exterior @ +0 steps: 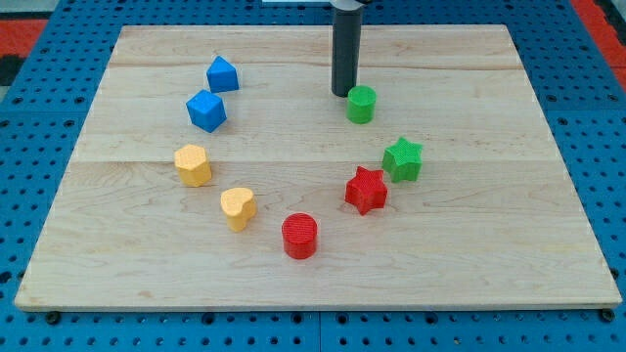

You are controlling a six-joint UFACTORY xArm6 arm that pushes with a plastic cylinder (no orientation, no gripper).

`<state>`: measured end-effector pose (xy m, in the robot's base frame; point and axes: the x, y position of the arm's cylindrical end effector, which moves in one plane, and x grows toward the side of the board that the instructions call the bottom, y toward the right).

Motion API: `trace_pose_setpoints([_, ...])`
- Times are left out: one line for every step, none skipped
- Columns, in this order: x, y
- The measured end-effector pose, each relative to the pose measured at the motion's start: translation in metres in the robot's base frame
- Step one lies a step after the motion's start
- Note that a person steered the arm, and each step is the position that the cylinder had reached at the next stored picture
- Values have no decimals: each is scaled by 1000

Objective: Push the green star to the right of the red star

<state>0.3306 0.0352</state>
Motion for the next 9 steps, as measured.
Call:
trace_pose_setpoints([12,-31])
trace_pose_setpoints([16,6])
trace_pose_setpoints([16,45])
trace_pose_setpoints([16,42])
trace_pose_setpoints([37,26])
trace_pose_setpoints([67,43])
trace_pose_setpoints([71,45])
trace_pose_setpoints([84,37])
trace_pose_setpoints([108,64])
